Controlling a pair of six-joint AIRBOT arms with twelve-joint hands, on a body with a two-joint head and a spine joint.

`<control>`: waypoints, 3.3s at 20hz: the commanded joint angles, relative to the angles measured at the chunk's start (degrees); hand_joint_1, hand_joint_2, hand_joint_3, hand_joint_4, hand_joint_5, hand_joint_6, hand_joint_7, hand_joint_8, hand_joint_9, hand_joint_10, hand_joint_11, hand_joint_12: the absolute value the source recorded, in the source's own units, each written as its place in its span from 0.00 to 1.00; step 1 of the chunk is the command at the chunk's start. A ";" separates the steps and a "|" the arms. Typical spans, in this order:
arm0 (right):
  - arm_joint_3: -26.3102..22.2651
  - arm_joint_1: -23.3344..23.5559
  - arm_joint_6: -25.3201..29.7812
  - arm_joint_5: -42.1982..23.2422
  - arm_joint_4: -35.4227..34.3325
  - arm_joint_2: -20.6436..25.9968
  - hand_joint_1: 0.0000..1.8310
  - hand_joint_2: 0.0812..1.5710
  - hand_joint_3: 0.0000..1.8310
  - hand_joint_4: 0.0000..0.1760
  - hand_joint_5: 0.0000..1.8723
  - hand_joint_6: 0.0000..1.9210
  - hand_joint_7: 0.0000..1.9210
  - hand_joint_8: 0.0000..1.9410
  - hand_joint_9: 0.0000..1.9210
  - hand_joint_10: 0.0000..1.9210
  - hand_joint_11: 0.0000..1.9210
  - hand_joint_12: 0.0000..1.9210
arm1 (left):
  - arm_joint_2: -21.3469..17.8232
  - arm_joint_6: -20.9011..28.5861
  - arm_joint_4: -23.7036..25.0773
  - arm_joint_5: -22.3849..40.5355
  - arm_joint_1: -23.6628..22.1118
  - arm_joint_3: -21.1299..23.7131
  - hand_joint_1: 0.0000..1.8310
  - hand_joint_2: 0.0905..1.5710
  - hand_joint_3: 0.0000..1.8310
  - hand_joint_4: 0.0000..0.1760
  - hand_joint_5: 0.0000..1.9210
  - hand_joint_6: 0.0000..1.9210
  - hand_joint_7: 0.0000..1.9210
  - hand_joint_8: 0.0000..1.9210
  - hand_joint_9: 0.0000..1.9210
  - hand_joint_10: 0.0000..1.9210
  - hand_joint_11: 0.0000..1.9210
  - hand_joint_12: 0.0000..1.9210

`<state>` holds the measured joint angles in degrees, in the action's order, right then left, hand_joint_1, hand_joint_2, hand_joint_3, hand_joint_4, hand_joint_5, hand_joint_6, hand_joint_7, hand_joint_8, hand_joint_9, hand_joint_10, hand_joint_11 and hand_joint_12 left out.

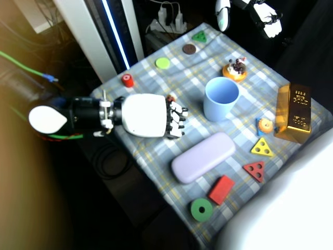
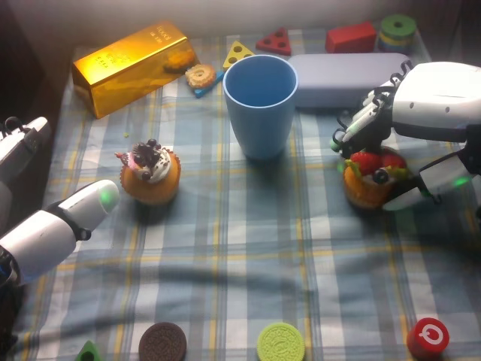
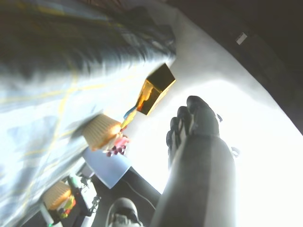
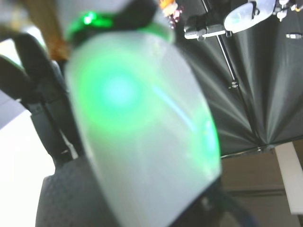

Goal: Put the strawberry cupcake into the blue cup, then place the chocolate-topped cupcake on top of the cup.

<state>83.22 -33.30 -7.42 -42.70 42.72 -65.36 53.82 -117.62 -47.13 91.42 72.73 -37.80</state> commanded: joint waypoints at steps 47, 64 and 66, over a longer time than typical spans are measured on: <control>14.20 23.72 11.67 -3.07 8.34 -11.00 0.59 0.69 0.00 0.04 0.52 0.51 0.51 0.00 0.56 0.04 0.27 0.70 | 0.57 -2.01 2.32 3.93 -2.40 -1.70 0.09 0.61 0.00 0.00 0.17 0.00 0.20 0.00 0.17 0.00 0.00 0.30; 14.72 24.03 12.47 -4.79 8.55 -13.89 0.49 0.68 0.00 0.00 0.36 0.01 0.50 0.03 0.31 0.61 0.21 0.85 | 0.45 -2.03 2.29 3.68 -2.67 -1.83 0.09 0.61 0.00 0.00 0.19 0.00 0.20 0.00 0.17 0.00 0.00 0.36; 14.73 24.03 13.87 -4.31 11.34 -13.87 0.47 0.69 0.00 0.00 0.41 0.02 0.45 0.19 0.33 0.64 0.24 0.86 | 0.45 -2.03 2.15 3.74 -2.58 -1.71 0.09 0.61 0.00 0.00 0.19 0.00 0.19 0.00 0.16 0.00 0.00 0.32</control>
<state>97.82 -10.17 6.00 -43.38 58.28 -79.59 54.17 -119.79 -47.48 88.58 70.76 -39.40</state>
